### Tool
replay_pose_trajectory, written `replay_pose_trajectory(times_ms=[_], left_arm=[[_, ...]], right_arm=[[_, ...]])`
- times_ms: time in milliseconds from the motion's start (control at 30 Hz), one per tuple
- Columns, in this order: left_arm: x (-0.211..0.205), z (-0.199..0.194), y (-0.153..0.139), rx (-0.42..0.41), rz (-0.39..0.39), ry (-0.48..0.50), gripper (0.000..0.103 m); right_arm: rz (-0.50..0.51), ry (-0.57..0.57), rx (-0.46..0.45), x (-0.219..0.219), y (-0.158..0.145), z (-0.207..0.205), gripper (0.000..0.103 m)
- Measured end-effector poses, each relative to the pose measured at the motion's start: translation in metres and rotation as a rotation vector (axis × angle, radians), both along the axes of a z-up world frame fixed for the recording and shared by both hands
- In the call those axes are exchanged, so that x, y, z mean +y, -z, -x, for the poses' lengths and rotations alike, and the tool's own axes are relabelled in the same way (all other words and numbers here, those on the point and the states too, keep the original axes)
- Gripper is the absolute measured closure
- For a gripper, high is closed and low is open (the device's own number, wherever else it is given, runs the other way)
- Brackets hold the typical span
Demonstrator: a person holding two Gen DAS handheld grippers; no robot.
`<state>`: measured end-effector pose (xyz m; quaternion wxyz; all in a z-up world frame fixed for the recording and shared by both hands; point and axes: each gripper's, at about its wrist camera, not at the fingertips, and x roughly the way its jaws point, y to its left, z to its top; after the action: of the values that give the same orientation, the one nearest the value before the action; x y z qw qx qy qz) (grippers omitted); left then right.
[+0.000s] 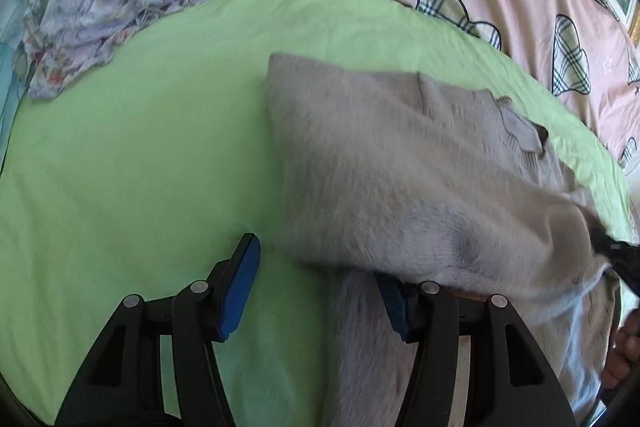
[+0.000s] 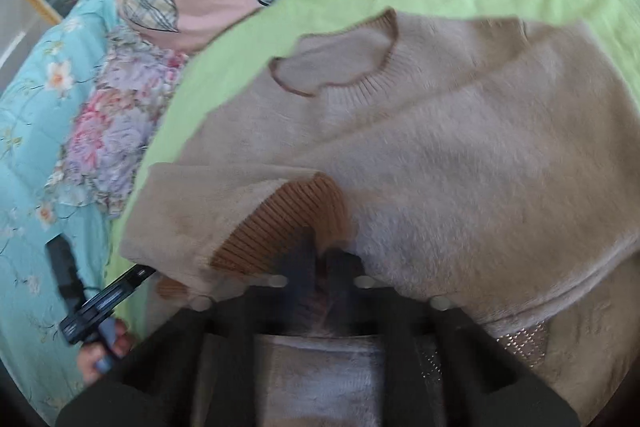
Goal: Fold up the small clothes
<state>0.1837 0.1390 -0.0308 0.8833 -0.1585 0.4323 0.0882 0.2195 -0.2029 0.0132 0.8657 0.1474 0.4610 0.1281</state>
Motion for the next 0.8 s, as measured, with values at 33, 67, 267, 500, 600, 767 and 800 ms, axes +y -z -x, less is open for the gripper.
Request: replay_pose_trajectory(times_ms=[33,67,267,500,600,767,800], left_arm=[[0.001,-0.003,-0.001,-0.006,0.004,-0.006,0.045],[0.004,-0.005,-0.001,-0.011,0.008,-0.015,0.045],[-0.001,-0.002,-0.002,-0.019,0.014,-0.066,0.043],[-0.004,0.012,-0.011,-0.050,0.011,-0.087,0.045],[-0.002,0.011,-0.006,-0.029,0.018,-0.093,0.045],[0.001,0.012,-0.002,-0.022,0.039,-0.085,0.044],[-0.001,0.011,-0.001,-0.010,0.036,-0.081,0.044]], right_arm=[[0.013,0.002,-0.030,-0.003,-0.010,0.003,0.098],[0.026,0.013,-0.066,-0.011,-0.025,0.009,0.098],[0.041,0.172,-0.056,-0.083,-0.037,0.020,0.098],[0.012,0.202,-0.066,-0.098,-0.040,0.023,0.098],[0.091,0.158,0.000,-0.090,-0.023,0.012,0.098],[0.146,0.182,0.031,-0.094,-0.010,0.008,0.098],[0.156,0.182,0.032,-0.094,-0.009,0.009,0.098]])
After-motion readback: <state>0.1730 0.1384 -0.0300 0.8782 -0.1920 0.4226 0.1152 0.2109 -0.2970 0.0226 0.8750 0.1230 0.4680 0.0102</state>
